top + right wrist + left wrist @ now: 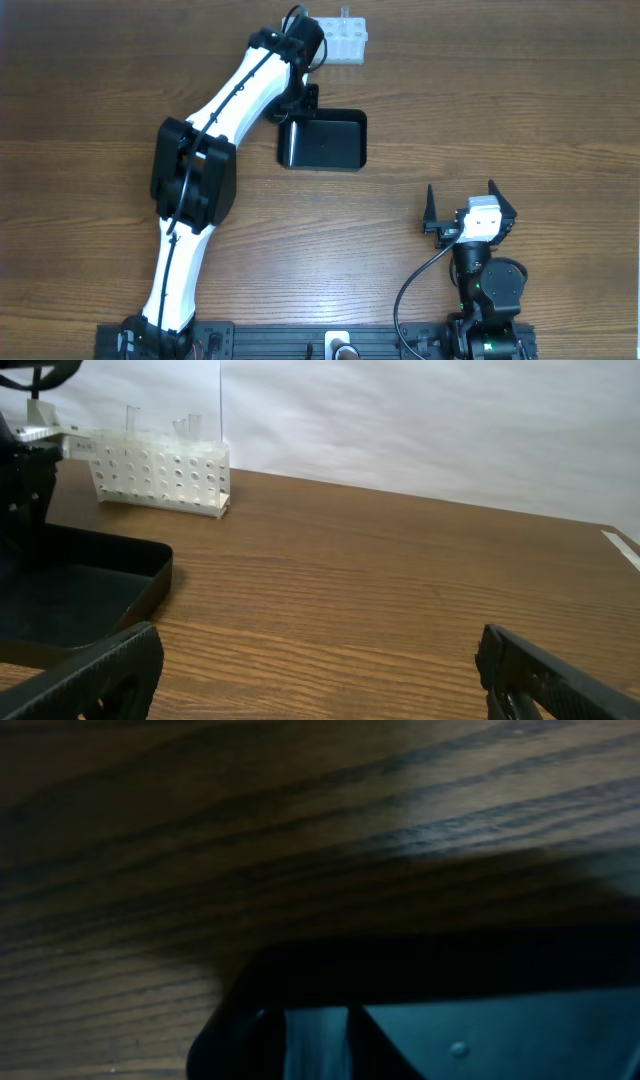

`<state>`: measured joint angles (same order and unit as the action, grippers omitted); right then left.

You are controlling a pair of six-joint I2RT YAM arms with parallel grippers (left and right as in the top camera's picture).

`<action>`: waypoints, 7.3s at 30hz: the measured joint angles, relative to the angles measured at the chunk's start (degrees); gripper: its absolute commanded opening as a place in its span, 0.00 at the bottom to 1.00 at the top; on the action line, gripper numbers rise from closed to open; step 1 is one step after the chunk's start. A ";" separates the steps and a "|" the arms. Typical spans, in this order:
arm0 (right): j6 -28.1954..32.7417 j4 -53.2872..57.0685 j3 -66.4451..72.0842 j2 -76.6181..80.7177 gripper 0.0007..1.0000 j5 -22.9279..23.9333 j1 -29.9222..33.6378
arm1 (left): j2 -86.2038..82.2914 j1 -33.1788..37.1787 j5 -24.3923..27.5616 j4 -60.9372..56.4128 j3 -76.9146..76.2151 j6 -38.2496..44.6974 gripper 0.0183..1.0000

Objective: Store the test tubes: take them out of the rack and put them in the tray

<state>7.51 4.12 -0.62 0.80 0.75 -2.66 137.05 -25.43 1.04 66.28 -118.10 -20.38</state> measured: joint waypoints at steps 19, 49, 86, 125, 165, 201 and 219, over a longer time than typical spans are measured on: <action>-0.02 0.00 0.00 0.00 0.99 0.00 0.00 | 0.31 0.00 -3.93 -1.79 -22.01 0.42 0.72; 0.00 0.00 0.00 0.00 0.99 0.00 0.00 | 9.60 3.17 -13.55 -29.29 -22.49 7.82 0.69; 0.02 0.00 0.00 0.00 0.99 0.00 0.00 | 10.21 3.06 -11.98 -30.36 -22.49 8.96 0.10; 0.02 0.02 0.00 0.00 0.99 0.00 0.00 | 0.52 2.99 -12.00 -24.46 -22.86 9.05 0.02; 0.02 0.00 0.00 0.00 0.99 0.02 0.00 | 2.01 -0.13 3.74 19.19 -22.84 -3.52 0.02; 0.04 0.00 0.00 0.00 0.99 0.00 0.00 | 9.22 -1.51 5.66 16.39 -22.84 -3.52 0.05; 0.00 0.00 0.00 0.00 0.99 0.00 0.00 | 10.60 -1.44 5.66 15.63 -22.84 -3.52 0.09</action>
<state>7.51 4.12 -0.62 0.80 0.75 -2.66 147.65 -26.87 6.70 81.91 -140.94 -23.90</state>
